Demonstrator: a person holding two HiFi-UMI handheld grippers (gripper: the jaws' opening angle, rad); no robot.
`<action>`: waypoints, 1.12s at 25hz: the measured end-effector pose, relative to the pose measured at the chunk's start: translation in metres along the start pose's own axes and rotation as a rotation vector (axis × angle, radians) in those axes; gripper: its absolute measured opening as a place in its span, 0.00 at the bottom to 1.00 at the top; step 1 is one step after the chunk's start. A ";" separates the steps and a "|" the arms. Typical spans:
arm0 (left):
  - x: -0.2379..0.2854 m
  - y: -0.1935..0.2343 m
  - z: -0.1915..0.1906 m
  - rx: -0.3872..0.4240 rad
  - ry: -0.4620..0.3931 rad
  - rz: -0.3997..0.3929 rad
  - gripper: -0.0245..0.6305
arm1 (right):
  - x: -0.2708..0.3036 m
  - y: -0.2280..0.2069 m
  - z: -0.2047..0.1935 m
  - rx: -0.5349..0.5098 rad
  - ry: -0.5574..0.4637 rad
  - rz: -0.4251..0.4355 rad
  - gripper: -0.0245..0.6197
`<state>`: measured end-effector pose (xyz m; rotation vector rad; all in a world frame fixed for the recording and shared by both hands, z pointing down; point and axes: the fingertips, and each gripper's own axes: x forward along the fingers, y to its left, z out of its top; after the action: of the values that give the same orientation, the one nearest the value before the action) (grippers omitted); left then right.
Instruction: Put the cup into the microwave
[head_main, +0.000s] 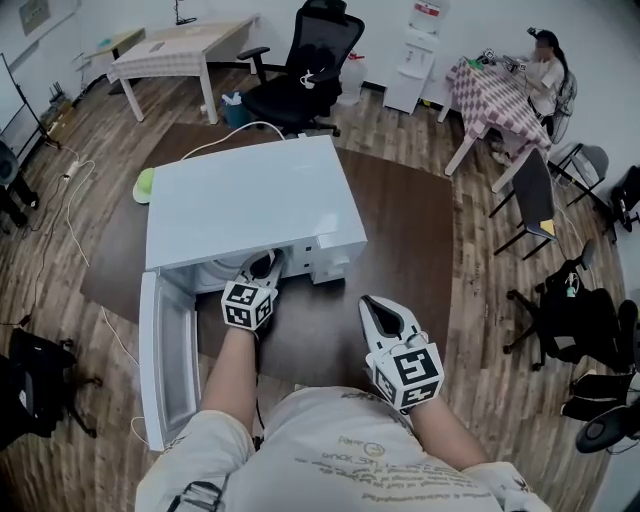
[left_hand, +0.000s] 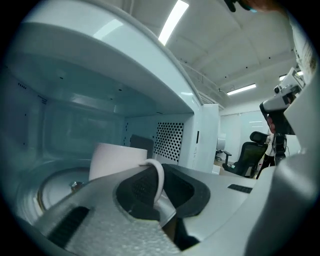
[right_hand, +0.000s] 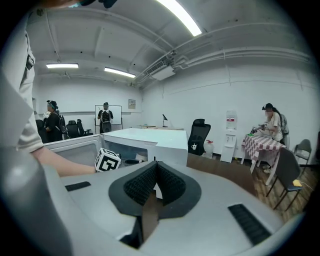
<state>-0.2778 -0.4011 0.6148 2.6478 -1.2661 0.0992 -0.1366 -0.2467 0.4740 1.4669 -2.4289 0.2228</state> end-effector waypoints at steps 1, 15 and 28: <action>0.002 0.002 0.001 0.000 -0.001 0.001 0.07 | 0.000 -0.003 0.000 0.000 0.004 -0.010 0.06; 0.009 0.008 -0.018 0.017 0.085 0.067 0.10 | -0.001 0.011 0.001 -0.029 -0.043 0.073 0.06; -0.012 0.015 -0.029 0.058 0.166 0.144 0.11 | 0.000 0.020 -0.005 -0.044 -0.034 0.104 0.06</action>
<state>-0.2960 -0.3953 0.6439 2.5302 -1.4151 0.3745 -0.1534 -0.2362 0.4797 1.3380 -2.5236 0.1663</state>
